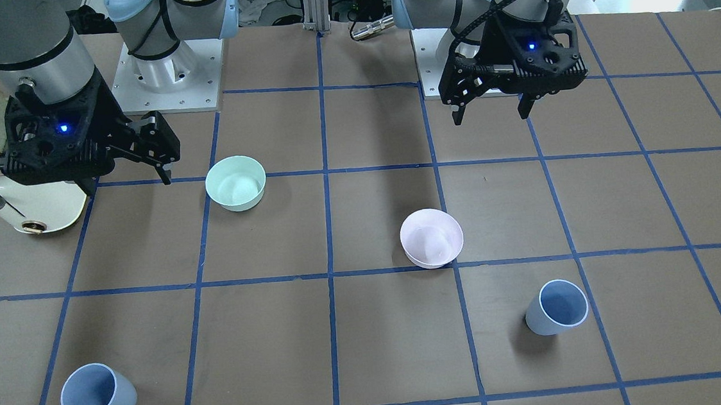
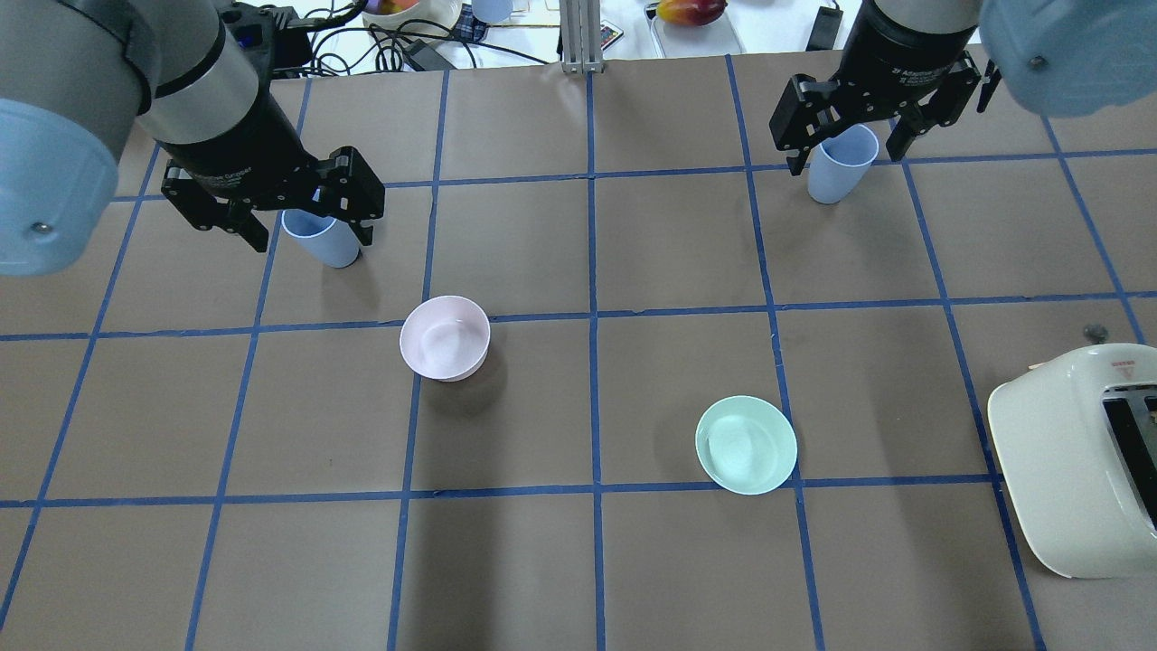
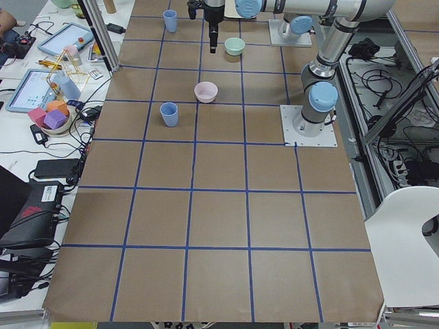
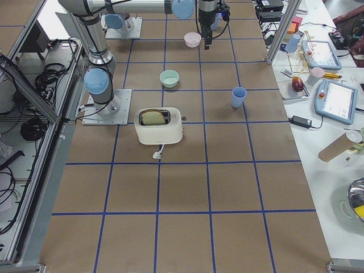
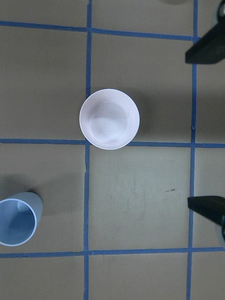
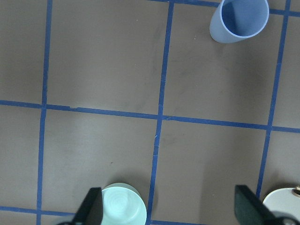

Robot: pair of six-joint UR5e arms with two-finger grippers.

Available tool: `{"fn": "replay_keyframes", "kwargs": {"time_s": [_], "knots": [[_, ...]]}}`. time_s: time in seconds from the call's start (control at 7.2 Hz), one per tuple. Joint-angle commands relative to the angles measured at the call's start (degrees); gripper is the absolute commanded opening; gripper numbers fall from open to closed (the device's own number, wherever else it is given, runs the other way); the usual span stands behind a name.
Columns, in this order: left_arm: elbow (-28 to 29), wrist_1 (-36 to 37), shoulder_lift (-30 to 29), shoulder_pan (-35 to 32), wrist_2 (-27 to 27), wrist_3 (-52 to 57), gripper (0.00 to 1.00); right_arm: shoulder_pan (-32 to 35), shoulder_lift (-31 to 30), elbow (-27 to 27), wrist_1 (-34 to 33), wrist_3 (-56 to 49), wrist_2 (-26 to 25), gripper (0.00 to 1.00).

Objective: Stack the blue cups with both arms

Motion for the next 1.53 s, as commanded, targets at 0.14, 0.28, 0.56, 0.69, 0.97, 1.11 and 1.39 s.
{"fn": "replay_keyframes", "kwargs": {"time_s": [0.14,0.28,0.56,0.69,0.97,1.11,1.39], "knots": [[-0.1,0.0,0.0,0.0,0.0,0.0,1.00,0.0,-0.6,-0.3,-0.8,-1.8,1.4,1.00],[-0.6,0.1,-0.5,-0.2,0.1,0.7,1.00,0.0,-0.6,-0.1,-2.1,-2.0,1.8,1.00],[1.1,4.9,-3.1,0.1,0.8,0.9,1.00,0.0,-0.4,0.6,-2.2,-1.8,1.9,1.00],[1.9,6.1,-5.6,0.2,0.6,1.1,1.00,0.0,-0.4,0.6,-2.2,-1.9,1.8,1.00],[4.2,10.0,-11.7,0.5,0.8,1.9,1.00,0.0,-0.1,0.7,-2.2,-1.9,1.8,1.00],[8.0,10.1,-15.8,1.8,1.2,5.5,1.00,0.0,0.0,0.7,-2.2,-1.9,1.7,1.00],[16.2,11.4,-26.5,4.8,1.2,9.0,1.00,0.0,0.2,0.7,-2.2,-2.0,1.7,1.00]]}}
